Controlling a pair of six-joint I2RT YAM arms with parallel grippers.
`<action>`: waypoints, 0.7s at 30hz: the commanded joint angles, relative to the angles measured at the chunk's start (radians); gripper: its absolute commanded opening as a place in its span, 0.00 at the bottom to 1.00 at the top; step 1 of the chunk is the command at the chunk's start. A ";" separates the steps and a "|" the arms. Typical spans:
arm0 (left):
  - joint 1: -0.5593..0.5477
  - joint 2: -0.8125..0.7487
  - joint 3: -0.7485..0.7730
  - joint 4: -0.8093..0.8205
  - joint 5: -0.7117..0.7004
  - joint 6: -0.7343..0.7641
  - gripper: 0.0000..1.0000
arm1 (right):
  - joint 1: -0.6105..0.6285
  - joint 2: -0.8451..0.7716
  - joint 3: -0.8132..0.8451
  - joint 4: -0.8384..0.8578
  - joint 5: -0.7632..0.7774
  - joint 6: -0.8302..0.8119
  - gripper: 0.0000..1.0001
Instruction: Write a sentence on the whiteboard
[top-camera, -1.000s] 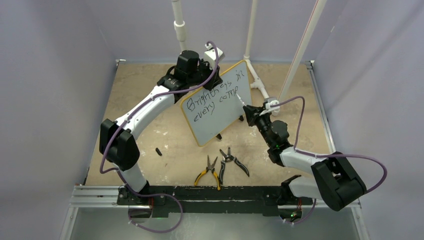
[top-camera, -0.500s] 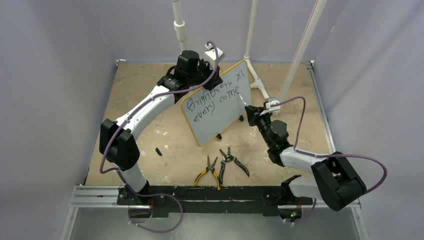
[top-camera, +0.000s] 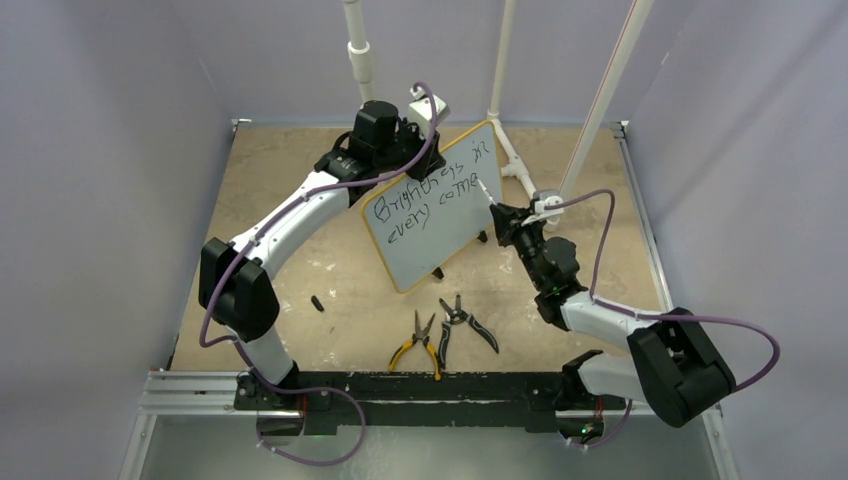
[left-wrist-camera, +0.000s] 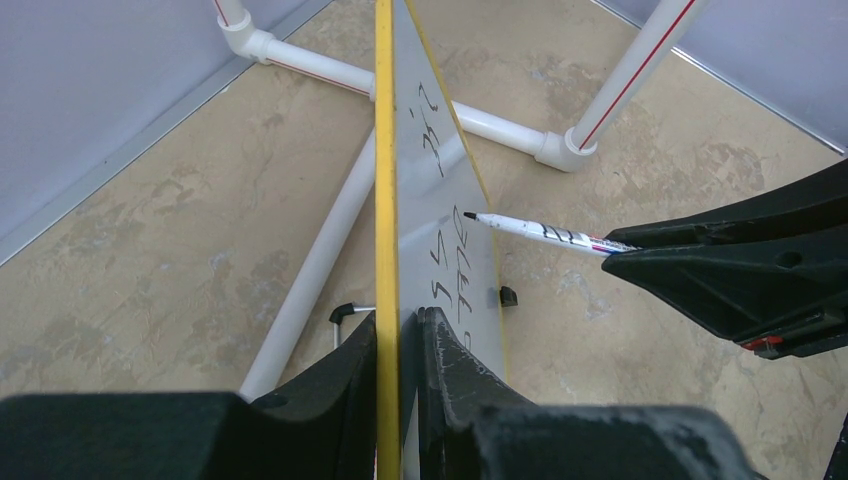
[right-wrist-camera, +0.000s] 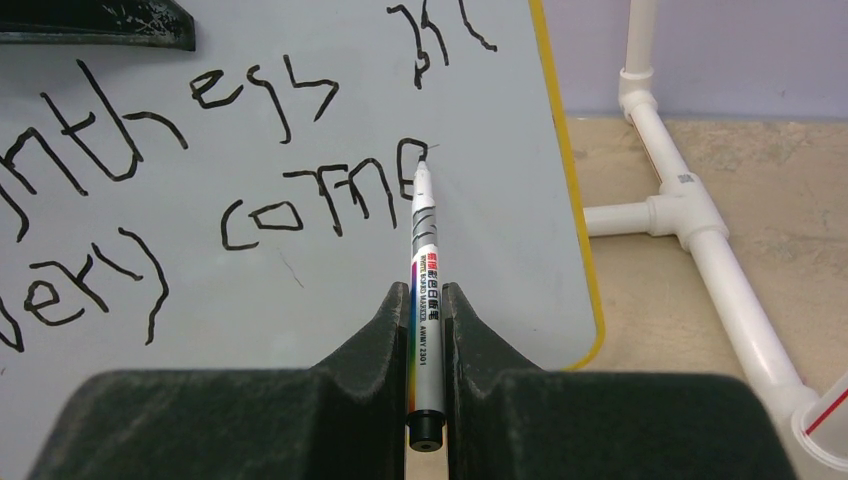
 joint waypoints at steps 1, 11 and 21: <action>0.003 -0.003 0.000 0.031 -0.027 0.020 0.00 | 0.006 0.018 0.054 0.053 0.019 -0.010 0.00; 0.003 0.001 -0.002 0.031 -0.025 0.022 0.00 | 0.006 0.035 0.065 0.064 0.039 -0.011 0.00; 0.003 0.001 -0.003 0.032 -0.025 0.022 0.00 | 0.006 0.070 0.090 0.054 0.060 -0.007 0.00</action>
